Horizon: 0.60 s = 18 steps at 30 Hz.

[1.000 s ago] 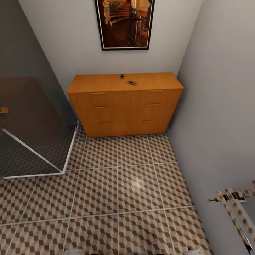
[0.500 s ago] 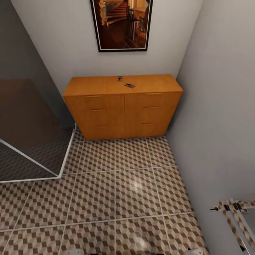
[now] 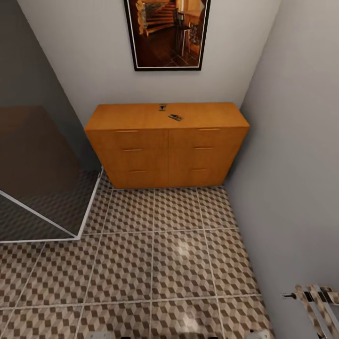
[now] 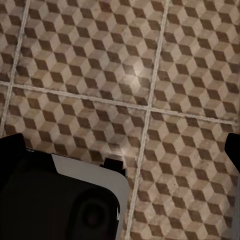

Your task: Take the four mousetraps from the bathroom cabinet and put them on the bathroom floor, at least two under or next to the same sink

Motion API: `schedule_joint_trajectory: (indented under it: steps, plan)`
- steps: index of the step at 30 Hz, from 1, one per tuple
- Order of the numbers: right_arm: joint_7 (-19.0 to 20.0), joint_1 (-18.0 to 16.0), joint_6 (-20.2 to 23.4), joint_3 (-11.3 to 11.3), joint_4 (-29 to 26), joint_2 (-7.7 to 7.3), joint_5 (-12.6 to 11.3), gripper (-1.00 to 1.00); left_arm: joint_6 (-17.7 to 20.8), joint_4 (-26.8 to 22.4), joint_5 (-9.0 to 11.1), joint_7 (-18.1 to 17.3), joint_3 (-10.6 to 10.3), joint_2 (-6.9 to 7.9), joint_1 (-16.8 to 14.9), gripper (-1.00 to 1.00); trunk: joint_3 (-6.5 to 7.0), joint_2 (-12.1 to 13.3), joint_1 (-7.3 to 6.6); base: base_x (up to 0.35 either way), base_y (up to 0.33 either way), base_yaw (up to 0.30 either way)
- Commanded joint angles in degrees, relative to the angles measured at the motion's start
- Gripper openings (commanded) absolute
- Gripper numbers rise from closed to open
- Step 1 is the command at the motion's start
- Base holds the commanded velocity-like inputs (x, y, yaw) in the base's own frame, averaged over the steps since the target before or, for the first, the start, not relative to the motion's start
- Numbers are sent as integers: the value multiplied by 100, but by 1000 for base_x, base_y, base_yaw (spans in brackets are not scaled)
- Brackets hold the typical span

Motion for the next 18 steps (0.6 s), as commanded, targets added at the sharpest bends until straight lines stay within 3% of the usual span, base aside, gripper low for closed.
schedule_joint_trajectory:
  steps: [1,18]
  plan:
    - [4,-3,-18,5,4,-2,15,100,-36,22,26,8,-48,-4,-8,100,-7,-9,4,147,-5,33]
    - [4,-3,-19,5,4,-2,15,100,-36,22,28,8,-49,-4,-8,100,-7,-9,4,147,-1,5]
